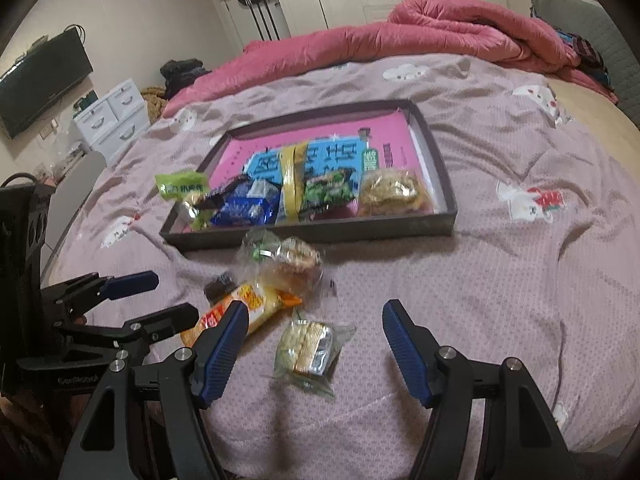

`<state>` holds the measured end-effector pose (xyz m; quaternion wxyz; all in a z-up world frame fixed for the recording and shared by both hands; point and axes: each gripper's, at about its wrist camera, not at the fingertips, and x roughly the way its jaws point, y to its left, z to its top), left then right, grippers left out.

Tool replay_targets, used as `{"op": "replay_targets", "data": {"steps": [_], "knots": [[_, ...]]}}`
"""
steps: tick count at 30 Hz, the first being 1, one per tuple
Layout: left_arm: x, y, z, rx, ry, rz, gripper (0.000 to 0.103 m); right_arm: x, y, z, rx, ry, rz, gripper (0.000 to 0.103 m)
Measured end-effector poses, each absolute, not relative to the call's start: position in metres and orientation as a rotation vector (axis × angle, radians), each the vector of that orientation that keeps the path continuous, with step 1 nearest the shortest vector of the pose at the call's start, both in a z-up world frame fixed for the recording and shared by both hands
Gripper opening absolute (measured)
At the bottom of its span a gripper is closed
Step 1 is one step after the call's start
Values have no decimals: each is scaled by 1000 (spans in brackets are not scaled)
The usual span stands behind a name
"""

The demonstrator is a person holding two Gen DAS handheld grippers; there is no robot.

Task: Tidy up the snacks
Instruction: 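Withdraw both open tools toward the snacks lying beside the tray, then close the left tool on the dark round candy while the right tool grips the cracker packet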

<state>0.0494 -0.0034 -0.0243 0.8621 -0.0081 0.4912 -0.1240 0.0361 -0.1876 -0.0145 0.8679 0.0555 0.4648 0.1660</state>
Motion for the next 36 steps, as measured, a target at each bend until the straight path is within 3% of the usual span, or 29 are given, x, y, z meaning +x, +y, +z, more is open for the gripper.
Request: {"op": "replay_targets", "data": {"steps": [8, 17, 23, 28, 36], "knots": [[53, 2, -28, -47, 1021, -245, 77, 35, -174, -34, 52, 1058, 365, 69], [66, 1, -38, -80, 1029, -247, 77, 41, -171, -47, 59, 1097, 381, 44], [73, -1, -43, -78, 1027, -245, 77, 46, -172, -52, 85, 1101, 385, 41], [80, -2, -47, -50, 1041, -259, 60, 48, -174, -53, 106, 1104, 387, 41], [91, -15, -53, 17, 1082, -356, 58, 52, -175, -55, 119, 1112, 389, 41]]}}
